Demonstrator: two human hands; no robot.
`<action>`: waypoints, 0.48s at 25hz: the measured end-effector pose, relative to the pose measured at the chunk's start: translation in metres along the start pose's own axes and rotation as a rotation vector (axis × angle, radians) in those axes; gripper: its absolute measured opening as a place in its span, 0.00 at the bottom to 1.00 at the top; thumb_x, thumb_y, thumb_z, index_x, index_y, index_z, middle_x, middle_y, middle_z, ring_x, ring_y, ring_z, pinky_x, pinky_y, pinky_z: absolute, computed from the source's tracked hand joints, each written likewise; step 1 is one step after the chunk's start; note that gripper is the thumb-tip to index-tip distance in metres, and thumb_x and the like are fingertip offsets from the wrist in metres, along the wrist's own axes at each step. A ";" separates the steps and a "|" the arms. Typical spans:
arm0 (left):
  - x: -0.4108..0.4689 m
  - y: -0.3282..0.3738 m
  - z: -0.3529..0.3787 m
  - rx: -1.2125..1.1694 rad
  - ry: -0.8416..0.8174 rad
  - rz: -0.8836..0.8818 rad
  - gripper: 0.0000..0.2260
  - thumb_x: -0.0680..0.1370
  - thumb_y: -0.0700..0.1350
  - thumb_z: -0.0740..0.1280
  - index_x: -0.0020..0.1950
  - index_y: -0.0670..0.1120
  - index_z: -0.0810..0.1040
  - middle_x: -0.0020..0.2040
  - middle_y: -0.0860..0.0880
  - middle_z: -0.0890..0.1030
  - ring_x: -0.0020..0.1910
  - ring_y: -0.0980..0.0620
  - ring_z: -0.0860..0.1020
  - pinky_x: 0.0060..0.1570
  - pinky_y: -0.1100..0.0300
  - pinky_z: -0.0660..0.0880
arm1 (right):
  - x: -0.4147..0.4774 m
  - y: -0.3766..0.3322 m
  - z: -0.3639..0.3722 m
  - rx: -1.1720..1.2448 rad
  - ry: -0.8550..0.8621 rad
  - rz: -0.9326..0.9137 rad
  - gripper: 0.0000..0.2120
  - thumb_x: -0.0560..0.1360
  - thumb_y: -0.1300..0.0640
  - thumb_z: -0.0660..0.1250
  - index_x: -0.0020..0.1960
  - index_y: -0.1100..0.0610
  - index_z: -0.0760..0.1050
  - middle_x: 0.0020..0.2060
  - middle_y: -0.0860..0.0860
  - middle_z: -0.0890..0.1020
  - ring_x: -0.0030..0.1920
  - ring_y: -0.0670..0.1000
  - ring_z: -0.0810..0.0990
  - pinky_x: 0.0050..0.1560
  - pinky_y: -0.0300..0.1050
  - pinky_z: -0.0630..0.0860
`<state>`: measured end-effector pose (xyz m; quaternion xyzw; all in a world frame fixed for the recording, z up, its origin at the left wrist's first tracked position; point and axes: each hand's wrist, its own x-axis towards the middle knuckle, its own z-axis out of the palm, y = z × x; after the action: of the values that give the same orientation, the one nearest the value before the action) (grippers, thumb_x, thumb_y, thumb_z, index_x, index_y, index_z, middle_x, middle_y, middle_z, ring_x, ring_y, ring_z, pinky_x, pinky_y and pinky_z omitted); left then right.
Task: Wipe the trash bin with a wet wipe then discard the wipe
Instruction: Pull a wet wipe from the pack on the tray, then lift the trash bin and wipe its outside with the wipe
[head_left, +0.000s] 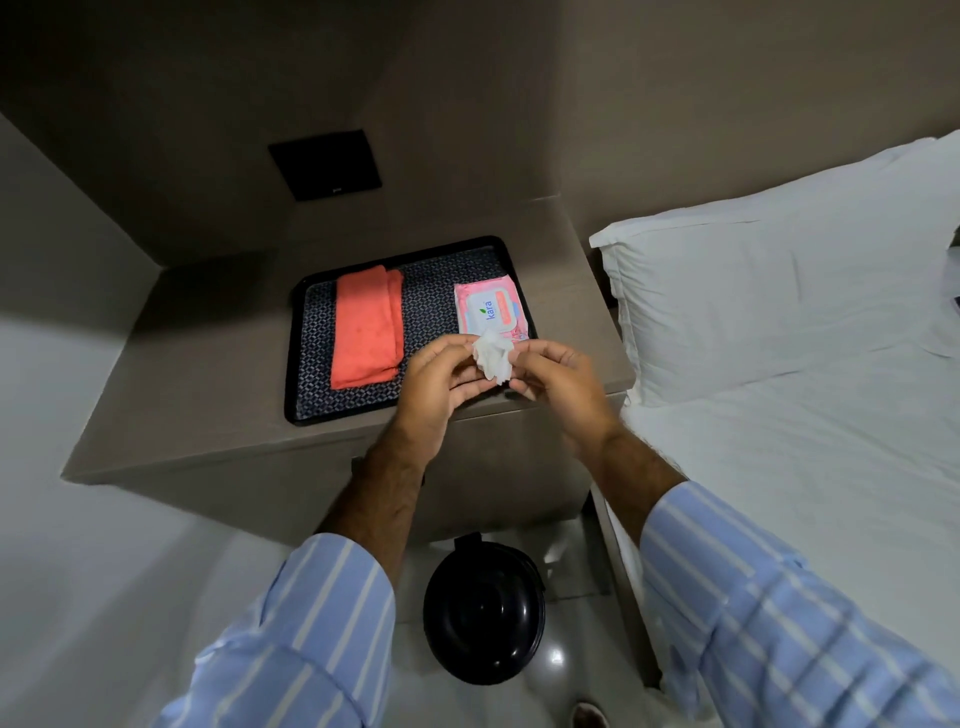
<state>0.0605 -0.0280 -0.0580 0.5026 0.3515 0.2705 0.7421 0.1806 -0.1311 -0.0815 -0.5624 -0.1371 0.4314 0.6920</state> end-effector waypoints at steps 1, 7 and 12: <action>-0.005 0.001 -0.001 0.015 -0.004 -0.018 0.08 0.83 0.41 0.63 0.52 0.41 0.81 0.49 0.42 0.85 0.47 0.46 0.84 0.50 0.51 0.84 | -0.006 0.003 0.003 -0.008 -0.011 0.003 0.06 0.80 0.66 0.69 0.48 0.59 0.84 0.46 0.55 0.86 0.44 0.48 0.84 0.42 0.35 0.83; -0.021 -0.006 -0.021 0.176 -0.003 -0.066 0.07 0.81 0.39 0.68 0.55 0.38 0.83 0.51 0.40 0.86 0.51 0.45 0.85 0.49 0.51 0.84 | -0.031 0.025 0.013 0.156 0.021 0.074 0.06 0.77 0.64 0.64 0.43 0.58 0.77 0.40 0.55 0.84 0.44 0.51 0.82 0.40 0.39 0.83; -0.037 -0.033 -0.029 0.225 -0.081 -0.147 0.09 0.80 0.41 0.70 0.57 0.37 0.82 0.51 0.40 0.86 0.49 0.48 0.85 0.52 0.49 0.83 | -0.051 0.063 -0.005 0.271 -0.071 0.240 0.16 0.77 0.46 0.70 0.59 0.56 0.81 0.50 0.52 0.88 0.52 0.51 0.86 0.57 0.49 0.83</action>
<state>0.0165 -0.0510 -0.0872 0.5660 0.3851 0.1539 0.7125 0.1265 -0.1732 -0.1246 -0.4608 -0.0340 0.5449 0.6997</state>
